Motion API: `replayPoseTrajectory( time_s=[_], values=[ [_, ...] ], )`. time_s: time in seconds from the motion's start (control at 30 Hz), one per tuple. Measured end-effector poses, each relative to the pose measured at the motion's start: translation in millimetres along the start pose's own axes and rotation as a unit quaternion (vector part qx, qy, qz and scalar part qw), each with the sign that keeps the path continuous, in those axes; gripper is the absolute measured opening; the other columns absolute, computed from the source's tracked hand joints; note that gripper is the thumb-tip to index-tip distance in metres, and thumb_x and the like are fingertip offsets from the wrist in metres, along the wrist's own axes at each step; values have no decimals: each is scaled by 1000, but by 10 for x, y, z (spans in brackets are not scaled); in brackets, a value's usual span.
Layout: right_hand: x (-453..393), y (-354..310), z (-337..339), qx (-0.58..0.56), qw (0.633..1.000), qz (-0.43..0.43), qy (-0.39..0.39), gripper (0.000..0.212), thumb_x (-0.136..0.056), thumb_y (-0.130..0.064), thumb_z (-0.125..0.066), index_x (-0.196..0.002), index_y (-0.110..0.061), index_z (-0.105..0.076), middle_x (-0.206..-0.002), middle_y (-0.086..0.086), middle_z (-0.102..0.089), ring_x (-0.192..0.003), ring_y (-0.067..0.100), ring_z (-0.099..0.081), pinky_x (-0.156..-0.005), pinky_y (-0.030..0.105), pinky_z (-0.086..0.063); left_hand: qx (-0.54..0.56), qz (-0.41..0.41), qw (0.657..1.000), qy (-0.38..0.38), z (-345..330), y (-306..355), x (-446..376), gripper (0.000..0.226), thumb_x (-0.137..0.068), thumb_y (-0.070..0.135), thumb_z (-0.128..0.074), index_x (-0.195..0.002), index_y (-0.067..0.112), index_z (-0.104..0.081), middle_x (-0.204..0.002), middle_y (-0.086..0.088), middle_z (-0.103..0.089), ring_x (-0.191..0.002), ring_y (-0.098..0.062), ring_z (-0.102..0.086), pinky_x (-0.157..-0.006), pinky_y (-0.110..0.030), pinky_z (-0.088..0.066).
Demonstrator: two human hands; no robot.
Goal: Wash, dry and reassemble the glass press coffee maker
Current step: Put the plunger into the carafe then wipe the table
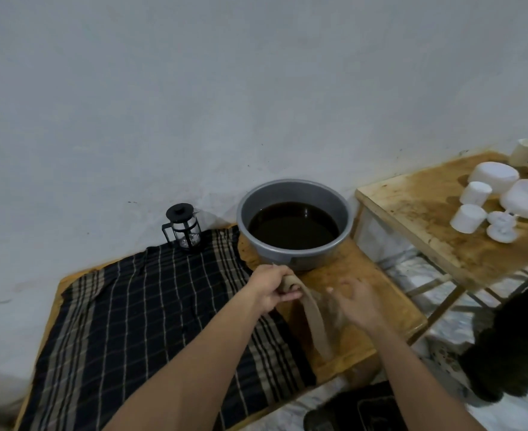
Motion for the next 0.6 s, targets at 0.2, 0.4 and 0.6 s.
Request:
replayPoseTrajectory(
  time_s=[0.2, 0.4, 0.6],
  values=[
    [666, -275, -250, -277, 929, 86, -229, 31, -86, -18, -70, -116, -23, -65, -113, -6, -71, -106, 8, -64, -88, 22, -50, 88, -9, 996, 22, -186, 88, 175, 30, -91, -3, -54, -120, 5, -52, -119, -22, -51, -89, -31, -60, -69, -43, -58],
    [605, -230, -216, -176, 983, 37, -26, 21, -92, -9, -51, -95, -21, -68, -90, 1, -70, -85, 19, -66, -67, 32, -55, 30, -29, 999, 28, -36, 168, 274, 31, -87, -5, -61, -118, 0, -57, -111, -19, -60, -89, -26, -65, -64, -39, -59],
    [564, -325, 315, 16, 996, 91, -6, 14, -95, -15, -52, -96, -23, -64, -91, -8, -61, -87, 11, -58, -64, 19, -42, -257, -39, 963, 68, 221, 55, 216, 3, -88, -4, -61, -90, -4, -63, -84, -19, -67, -67, -20, -67, -71, -38, -62]
  ],
)
Point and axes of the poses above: each hand's wrist, its own x-axis away from the middle knuckle, its own z-axis out of the back of the hand, y = z × x, the point moved 3 cm from there along -x, towards the middle knuckle
